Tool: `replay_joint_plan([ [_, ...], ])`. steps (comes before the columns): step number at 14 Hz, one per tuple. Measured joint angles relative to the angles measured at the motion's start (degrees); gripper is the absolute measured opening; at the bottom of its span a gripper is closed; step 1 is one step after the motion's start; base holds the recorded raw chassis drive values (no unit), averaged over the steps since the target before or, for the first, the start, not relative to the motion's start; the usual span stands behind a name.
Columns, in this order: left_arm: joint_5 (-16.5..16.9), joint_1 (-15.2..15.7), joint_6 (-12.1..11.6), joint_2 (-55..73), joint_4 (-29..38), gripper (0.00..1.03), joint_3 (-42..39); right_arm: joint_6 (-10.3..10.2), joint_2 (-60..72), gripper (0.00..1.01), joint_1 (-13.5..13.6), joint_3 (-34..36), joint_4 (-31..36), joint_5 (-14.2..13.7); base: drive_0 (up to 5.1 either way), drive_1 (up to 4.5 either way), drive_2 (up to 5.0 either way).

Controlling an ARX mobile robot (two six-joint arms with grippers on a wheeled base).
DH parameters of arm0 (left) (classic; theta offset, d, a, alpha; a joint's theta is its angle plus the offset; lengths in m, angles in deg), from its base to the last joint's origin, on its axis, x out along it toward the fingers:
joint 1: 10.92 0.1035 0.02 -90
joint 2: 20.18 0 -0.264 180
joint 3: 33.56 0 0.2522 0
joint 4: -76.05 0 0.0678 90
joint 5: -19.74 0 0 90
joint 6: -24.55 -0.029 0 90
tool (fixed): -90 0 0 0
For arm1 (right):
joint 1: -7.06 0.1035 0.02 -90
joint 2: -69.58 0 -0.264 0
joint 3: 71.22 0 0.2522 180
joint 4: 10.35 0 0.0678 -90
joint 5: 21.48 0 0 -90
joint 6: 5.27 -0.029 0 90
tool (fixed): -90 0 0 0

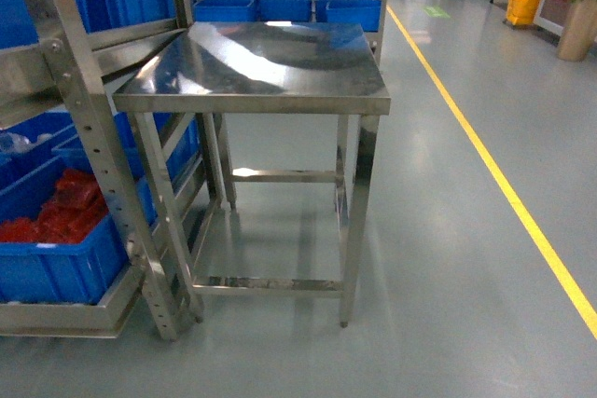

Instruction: Sort blue parts and orange caps into right shelf containers

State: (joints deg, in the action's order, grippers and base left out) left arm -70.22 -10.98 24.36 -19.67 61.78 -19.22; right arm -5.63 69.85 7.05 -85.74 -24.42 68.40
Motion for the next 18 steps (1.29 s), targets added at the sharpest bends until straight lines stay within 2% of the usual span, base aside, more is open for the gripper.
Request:
replay_joint_plan([
  [18, -0.04, 0.0, 0.0, 0.0, 0.11, 0.43, 0.0, 0.0, 0.0, 0.44, 0.0, 0.0, 0.0, 0.04, -4.9, 2.48, 2.5],
])
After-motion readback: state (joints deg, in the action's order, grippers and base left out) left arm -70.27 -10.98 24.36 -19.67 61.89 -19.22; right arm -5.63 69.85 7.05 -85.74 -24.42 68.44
